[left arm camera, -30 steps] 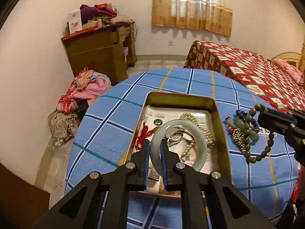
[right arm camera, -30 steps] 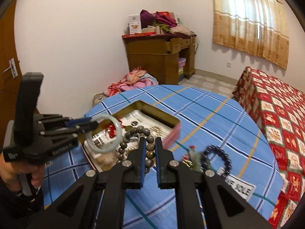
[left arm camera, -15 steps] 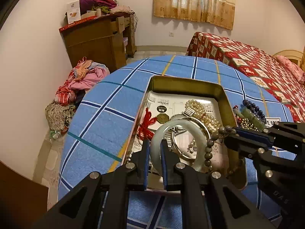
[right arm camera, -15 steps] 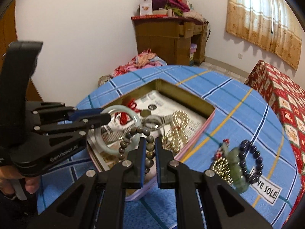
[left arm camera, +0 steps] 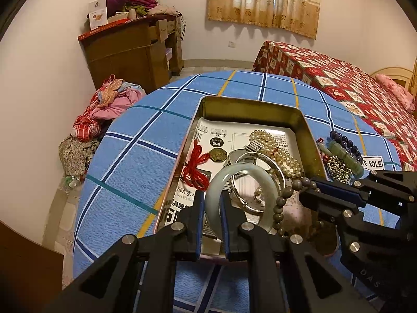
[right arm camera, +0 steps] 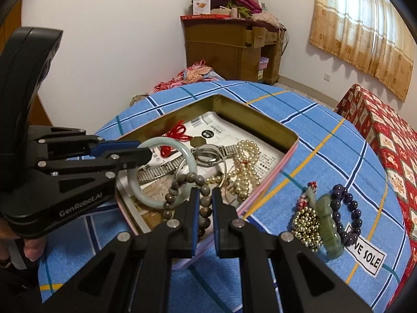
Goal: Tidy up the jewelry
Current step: 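Lower both bracelets into the tin and open both tools, then move both tools back to the purple bead bracelet and green jade bangle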
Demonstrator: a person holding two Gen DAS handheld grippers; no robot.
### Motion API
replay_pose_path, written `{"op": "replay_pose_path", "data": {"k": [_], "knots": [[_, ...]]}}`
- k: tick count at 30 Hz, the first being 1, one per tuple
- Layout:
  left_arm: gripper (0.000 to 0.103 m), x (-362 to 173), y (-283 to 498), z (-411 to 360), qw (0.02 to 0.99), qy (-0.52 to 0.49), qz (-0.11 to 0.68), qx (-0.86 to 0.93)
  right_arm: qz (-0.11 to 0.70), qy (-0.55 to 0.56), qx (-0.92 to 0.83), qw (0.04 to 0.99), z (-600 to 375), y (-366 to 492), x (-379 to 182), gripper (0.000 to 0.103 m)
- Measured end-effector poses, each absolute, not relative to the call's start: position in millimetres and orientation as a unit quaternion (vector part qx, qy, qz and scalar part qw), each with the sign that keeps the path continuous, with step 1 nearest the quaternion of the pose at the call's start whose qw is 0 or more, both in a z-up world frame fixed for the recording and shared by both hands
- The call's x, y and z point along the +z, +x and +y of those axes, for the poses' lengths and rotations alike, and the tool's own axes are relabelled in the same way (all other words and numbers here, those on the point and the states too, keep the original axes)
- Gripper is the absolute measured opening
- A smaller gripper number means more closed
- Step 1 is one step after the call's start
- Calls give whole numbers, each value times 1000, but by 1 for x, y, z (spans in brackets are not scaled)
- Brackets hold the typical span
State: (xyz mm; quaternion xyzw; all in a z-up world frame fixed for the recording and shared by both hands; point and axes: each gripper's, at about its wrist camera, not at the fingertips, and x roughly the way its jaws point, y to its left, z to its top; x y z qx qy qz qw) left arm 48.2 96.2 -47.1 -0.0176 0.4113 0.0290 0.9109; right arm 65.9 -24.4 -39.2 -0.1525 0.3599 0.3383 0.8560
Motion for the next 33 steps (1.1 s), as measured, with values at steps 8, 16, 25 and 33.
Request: {"op": "replay_pose_path", "data": {"k": [8, 16, 25, 33], "knots": [[13, -44, 46, 98, 914, -21, 405, 31, 355, -149, 338, 859, -26, 63, -38, 13], [51, -28, 38, 97, 926, -17, 376, 42, 331, -154, 327, 871, -31, 52, -30, 56], [63, -30, 40, 98, 925, -19, 373, 68, 336, -133, 320, 875, -46, 56, -32, 56], [63, -26, 43, 75, 927, -9, 370, 59, 336, -110, 297, 887, -81, 64, -32, 56]]}}
